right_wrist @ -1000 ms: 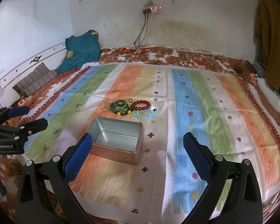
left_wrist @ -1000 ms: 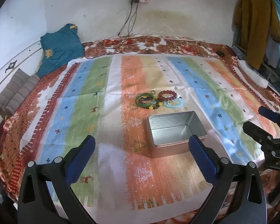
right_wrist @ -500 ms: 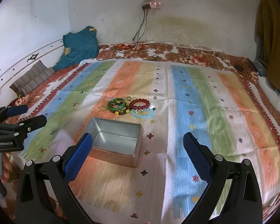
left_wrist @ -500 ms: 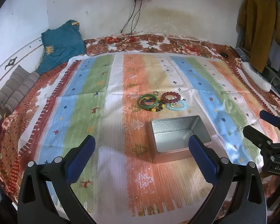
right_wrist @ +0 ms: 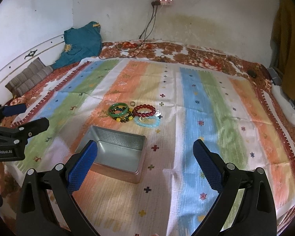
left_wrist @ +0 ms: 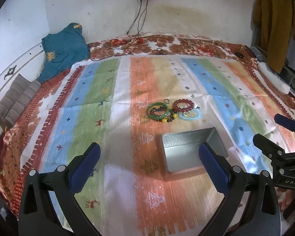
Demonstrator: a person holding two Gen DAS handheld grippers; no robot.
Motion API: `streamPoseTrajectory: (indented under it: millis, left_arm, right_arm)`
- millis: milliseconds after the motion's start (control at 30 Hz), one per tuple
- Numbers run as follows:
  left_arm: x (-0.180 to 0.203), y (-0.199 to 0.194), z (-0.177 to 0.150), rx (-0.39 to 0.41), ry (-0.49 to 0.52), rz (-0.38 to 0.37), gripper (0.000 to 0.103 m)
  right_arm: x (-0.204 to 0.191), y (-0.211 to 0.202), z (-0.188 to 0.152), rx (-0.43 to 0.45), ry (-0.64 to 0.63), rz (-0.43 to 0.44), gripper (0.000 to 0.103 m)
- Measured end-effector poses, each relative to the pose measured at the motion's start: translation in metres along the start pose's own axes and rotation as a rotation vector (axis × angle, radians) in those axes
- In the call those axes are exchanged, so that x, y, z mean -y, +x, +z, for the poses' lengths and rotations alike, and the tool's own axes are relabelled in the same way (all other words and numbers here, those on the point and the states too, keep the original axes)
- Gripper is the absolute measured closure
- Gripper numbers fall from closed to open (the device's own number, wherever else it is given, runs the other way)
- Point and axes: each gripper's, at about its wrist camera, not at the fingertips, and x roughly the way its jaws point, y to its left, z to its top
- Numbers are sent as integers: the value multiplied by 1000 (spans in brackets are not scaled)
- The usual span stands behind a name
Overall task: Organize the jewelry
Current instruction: 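Move both tools toward the jewelry pile beside the silver tin, then lower the left tool onto the green jade bangle and close it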
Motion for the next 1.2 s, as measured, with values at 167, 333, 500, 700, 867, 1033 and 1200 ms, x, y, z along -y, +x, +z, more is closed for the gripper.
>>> streamPoseTrajectory:
  millis: [167, 333, 500, 700, 867, 1033, 1200]
  left_arm:
    - [-5, 17, 9, -29, -11, 1, 6]
    - [-12, 32, 15, -49, -34, 19, 6]
    - [-17, 48, 23, -71, -56, 32, 6]
    - [-20, 67, 29, -97, -53, 43, 6]
    - [-20, 80, 35, -112, -55, 39, 6]
    - [-28, 99, 40, -142, -86, 19, 6]
    - [-47, 120, 43, -177, -152, 12, 6]
  right_arm:
    - [1, 14, 12, -11, -16, -8, 4]
    - [11, 25, 22, -26, 30, 8, 4]
    - [18, 37, 28, -49, 52, 5, 4]
    - [22, 55, 36, -71, 61, -3, 4]
    - [21, 66, 42, -73, 42, -24, 4]
    - [19, 78, 49, -86, 34, -21, 4]
    - [21, 92, 53, -102, 28, -21, 4]
